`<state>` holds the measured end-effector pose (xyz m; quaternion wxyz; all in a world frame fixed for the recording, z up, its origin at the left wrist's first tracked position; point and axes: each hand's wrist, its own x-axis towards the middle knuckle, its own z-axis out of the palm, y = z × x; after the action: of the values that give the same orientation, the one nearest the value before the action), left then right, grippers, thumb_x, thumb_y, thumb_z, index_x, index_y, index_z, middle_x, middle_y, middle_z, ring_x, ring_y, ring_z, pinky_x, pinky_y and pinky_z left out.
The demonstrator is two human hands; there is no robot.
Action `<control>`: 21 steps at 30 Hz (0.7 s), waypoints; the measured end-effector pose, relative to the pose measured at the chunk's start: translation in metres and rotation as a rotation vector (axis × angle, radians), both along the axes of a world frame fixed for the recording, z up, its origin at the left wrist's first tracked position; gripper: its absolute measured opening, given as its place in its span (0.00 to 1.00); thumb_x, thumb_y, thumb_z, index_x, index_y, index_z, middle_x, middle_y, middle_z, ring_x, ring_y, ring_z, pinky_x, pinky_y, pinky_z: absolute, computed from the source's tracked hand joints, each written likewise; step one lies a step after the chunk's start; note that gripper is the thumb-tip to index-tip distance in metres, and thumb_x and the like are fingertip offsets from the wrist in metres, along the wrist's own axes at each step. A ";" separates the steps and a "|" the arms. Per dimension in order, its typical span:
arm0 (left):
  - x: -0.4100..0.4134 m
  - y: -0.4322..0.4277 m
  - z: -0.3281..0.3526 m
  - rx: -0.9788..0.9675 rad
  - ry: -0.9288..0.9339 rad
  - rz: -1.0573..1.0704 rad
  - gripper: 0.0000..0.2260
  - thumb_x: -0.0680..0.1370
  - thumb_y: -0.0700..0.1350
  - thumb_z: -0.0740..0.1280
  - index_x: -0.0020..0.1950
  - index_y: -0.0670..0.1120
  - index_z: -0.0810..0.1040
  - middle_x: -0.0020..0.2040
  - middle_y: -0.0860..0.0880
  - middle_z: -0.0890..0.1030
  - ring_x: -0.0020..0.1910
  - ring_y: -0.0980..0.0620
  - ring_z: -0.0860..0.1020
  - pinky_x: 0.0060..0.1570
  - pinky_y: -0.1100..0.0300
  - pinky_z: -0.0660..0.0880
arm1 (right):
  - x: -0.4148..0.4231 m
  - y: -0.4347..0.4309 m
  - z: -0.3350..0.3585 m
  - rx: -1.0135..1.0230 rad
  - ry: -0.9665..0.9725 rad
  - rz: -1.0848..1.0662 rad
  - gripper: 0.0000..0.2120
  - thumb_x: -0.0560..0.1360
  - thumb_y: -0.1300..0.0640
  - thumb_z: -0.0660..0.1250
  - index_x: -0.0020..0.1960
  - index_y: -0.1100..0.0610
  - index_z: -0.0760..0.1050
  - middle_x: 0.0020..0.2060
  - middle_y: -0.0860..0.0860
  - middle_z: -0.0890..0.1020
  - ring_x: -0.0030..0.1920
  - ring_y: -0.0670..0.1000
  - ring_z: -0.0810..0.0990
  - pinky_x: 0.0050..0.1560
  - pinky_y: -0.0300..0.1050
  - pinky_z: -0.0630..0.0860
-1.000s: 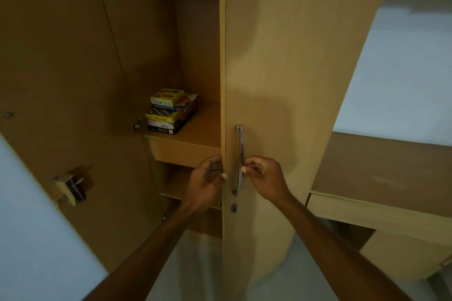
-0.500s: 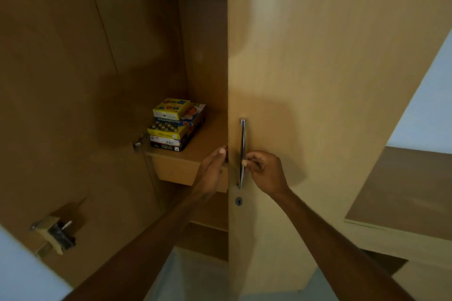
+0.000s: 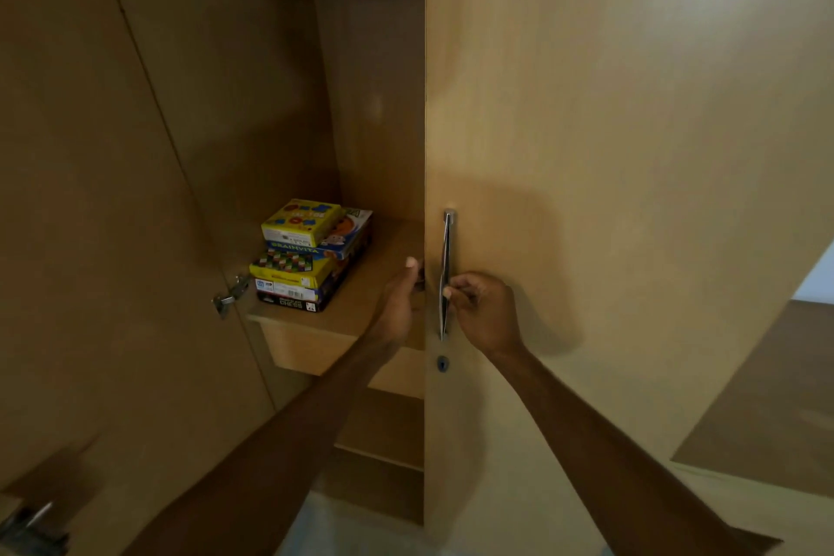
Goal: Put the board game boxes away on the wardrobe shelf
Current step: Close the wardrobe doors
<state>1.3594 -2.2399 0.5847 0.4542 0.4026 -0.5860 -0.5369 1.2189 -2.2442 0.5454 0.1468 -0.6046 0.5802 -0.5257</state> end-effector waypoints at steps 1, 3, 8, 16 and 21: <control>-0.002 -0.003 0.000 0.004 0.005 0.002 0.17 0.84 0.54 0.47 0.54 0.59 0.76 0.54 0.58 0.80 0.54 0.62 0.77 0.43 0.62 0.72 | -0.001 -0.003 0.000 0.001 0.006 -0.005 0.06 0.73 0.58 0.71 0.49 0.58 0.83 0.40 0.51 0.86 0.39 0.46 0.83 0.46 0.51 0.82; -0.004 -0.010 -0.002 0.010 0.026 0.026 0.16 0.84 0.54 0.49 0.55 0.58 0.77 0.54 0.55 0.80 0.53 0.59 0.77 0.43 0.62 0.72 | -0.003 -0.006 -0.002 0.004 0.019 0.003 0.05 0.73 0.57 0.71 0.48 0.56 0.82 0.40 0.50 0.85 0.38 0.46 0.83 0.45 0.51 0.82; -0.002 -0.014 -0.009 -0.030 0.026 0.020 0.15 0.83 0.53 0.51 0.56 0.58 0.77 0.54 0.57 0.81 0.53 0.63 0.79 0.43 0.63 0.74 | -0.005 -0.008 -0.008 0.012 -0.001 0.031 0.08 0.73 0.54 0.69 0.50 0.55 0.82 0.41 0.49 0.85 0.41 0.45 0.84 0.46 0.52 0.82; 0.049 0.005 -0.061 0.006 0.051 0.213 0.13 0.81 0.45 0.61 0.62 0.42 0.77 0.57 0.44 0.81 0.54 0.51 0.79 0.45 0.72 0.74 | 0.018 0.037 -0.032 0.019 0.040 -0.031 0.09 0.74 0.58 0.69 0.54 0.54 0.81 0.44 0.44 0.84 0.41 0.41 0.81 0.45 0.42 0.80; 0.141 0.051 -0.109 0.006 0.014 0.433 0.06 0.78 0.47 0.68 0.53 0.48 0.81 0.53 0.43 0.83 0.51 0.51 0.80 0.51 0.63 0.76 | 0.083 0.055 -0.059 0.187 0.067 0.190 0.08 0.74 0.55 0.68 0.53 0.49 0.80 0.42 0.41 0.83 0.43 0.37 0.81 0.45 0.39 0.79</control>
<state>1.5003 -2.1891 0.4757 0.5616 0.5167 -0.4811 -0.4315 1.3018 -2.1897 0.4859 0.2323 -0.6578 0.5714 -0.4323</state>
